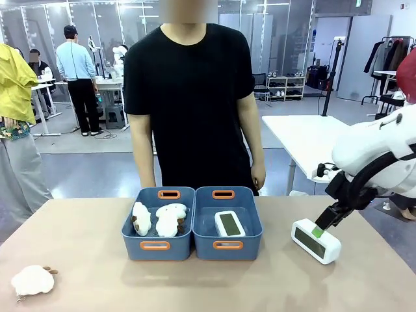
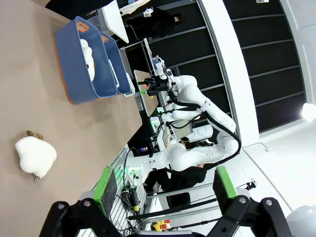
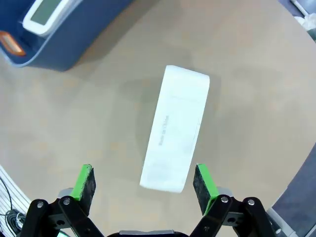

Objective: Sort the digital clocks into the basket.
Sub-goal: Pick up the Digital clock from the table and place it into the empty Plastic storage basket.

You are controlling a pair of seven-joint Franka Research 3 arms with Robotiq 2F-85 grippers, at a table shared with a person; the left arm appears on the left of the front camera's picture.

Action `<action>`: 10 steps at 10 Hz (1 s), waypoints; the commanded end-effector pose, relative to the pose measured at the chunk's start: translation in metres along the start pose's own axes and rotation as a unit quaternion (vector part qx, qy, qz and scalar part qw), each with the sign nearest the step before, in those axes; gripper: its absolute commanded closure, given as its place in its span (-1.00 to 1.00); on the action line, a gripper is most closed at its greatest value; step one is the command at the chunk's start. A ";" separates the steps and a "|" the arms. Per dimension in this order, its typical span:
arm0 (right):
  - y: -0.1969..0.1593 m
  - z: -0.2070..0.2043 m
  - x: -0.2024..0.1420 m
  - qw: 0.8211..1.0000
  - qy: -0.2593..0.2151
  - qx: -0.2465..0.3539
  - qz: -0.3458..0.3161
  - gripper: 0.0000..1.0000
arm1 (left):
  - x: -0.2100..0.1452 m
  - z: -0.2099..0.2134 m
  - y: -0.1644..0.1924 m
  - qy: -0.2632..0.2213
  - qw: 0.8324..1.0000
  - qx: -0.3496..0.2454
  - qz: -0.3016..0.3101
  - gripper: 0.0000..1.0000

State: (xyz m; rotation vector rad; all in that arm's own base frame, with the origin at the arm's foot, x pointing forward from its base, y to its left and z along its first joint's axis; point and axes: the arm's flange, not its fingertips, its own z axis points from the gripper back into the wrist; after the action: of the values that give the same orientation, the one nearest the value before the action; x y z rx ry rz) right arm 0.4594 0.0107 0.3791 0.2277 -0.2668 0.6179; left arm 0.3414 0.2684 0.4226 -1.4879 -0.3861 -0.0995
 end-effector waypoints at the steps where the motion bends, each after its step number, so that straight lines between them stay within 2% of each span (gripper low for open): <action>1: -0.010 -0.017 0.016 0.999 0.019 -0.023 -0.027 -1.00 | -0.002 0.001 -0.003 0.006 1.000 -0.004 -0.004 -1.00; 3: -0.007 -0.035 0.014 0.999 0.042 -0.031 -0.016 -1.00 | -0.002 0.001 -0.003 0.006 1.000 -0.004 -0.004 -1.00; 6: -0.012 -0.061 0.013 0.998 0.056 -0.010 -0.033 -1.00 | -0.002 0.001 -0.003 0.006 1.000 -0.004 -0.004 -1.00; 7: -0.012 -0.067 0.013 0.997 0.060 -0.013 -0.035 -0.88 | -0.002 0.001 -0.003 0.006 1.000 -0.004 -0.004 -1.00; 8: -0.018 -0.068 0.013 0.997 0.050 -0.024 -0.046 0.20 | -0.002 0.001 -0.003 0.006 1.000 -0.004 -0.004 -1.00; 9: -0.016 -0.066 0.011 0.997 0.052 -0.023 -0.044 0.32 | -0.002 0.001 -0.003 0.006 1.000 -0.004 -0.004 -1.00; 10: -0.018 -0.064 0.011 0.997 0.055 -0.030 -0.051 0.30 | -0.002 0.001 -0.003 0.006 1.000 -0.004 -0.004 -1.00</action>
State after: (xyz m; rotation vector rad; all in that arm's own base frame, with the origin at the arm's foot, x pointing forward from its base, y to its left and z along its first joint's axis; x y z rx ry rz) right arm 0.4868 0.0189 0.3171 0.1811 -0.1647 0.5537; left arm 0.3414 0.2685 0.4226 -1.4879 -0.3861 -0.0995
